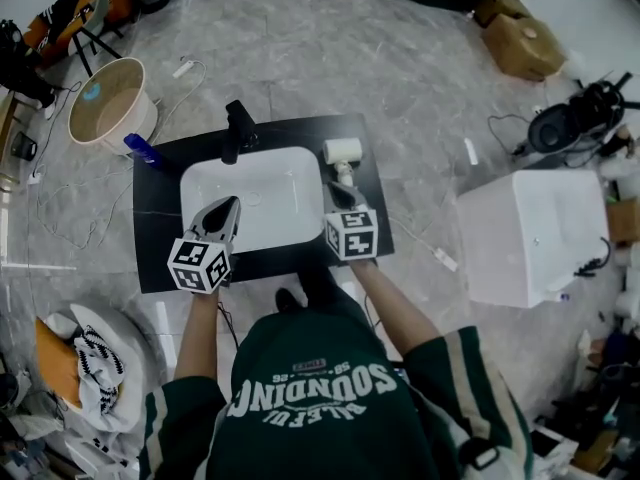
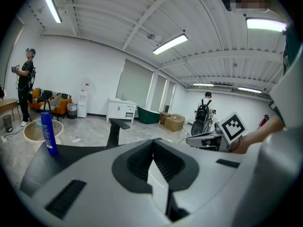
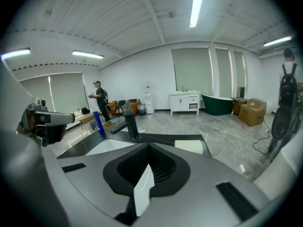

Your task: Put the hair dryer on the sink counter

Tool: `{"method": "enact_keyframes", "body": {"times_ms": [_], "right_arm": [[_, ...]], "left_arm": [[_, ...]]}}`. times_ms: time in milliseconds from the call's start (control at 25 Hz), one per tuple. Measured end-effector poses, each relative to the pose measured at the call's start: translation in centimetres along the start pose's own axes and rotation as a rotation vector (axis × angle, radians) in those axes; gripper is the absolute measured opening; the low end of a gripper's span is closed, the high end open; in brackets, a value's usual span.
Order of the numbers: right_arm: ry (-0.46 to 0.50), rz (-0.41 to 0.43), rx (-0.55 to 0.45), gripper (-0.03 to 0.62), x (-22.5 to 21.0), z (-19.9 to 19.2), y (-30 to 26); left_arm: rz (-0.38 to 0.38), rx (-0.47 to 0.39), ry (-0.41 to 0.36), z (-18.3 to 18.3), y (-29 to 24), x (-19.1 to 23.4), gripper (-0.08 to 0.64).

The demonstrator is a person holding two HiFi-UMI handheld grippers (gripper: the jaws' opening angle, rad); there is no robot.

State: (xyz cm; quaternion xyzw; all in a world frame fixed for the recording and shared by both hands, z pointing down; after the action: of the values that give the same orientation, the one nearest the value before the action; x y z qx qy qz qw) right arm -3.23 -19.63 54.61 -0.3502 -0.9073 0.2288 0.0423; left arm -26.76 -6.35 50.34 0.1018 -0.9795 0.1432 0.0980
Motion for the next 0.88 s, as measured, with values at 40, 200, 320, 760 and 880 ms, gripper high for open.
{"method": "enact_keyframes", "body": {"times_ms": [40,200,320,760,880], "right_arm": [[0.002,0.013,-0.016,0.002,0.4,0.4,0.3],[0.014,0.070,-0.088,0.002,2.2,2.5,1.6],[0.028,0.105,-0.143,0.002,3.5,4.0,2.5],[0.024,0.188,-0.264,0.000,6.2,7.1,5.5],[0.048,0.195,-0.290,0.000,6.7,7.4,6.0]], "left_arm": [[0.000,-0.008,-0.005,0.3,0.2,-0.1,0.002],[0.009,-0.044,-0.027,1.4,1.3,-0.2,0.002],[0.019,-0.073,-0.038,2.1,2.2,0.0,0.002],[0.029,-0.124,-0.043,3.2,4.6,-0.3,0.002],[0.036,-0.122,-0.039,2.9,5.0,-0.1,0.002]]}}
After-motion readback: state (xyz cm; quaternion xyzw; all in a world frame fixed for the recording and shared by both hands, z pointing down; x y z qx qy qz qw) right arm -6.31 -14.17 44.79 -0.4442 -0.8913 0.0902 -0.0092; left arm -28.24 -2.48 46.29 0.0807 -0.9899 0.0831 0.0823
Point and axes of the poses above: the fingertips, and each gripper's own axes: y backward along the fingers, x to its left, z out of its top, the point moved 7 cm from there along y, backward along the fingers, and after that the axes turned 6 degrees about -x, right-handed, at the moved point
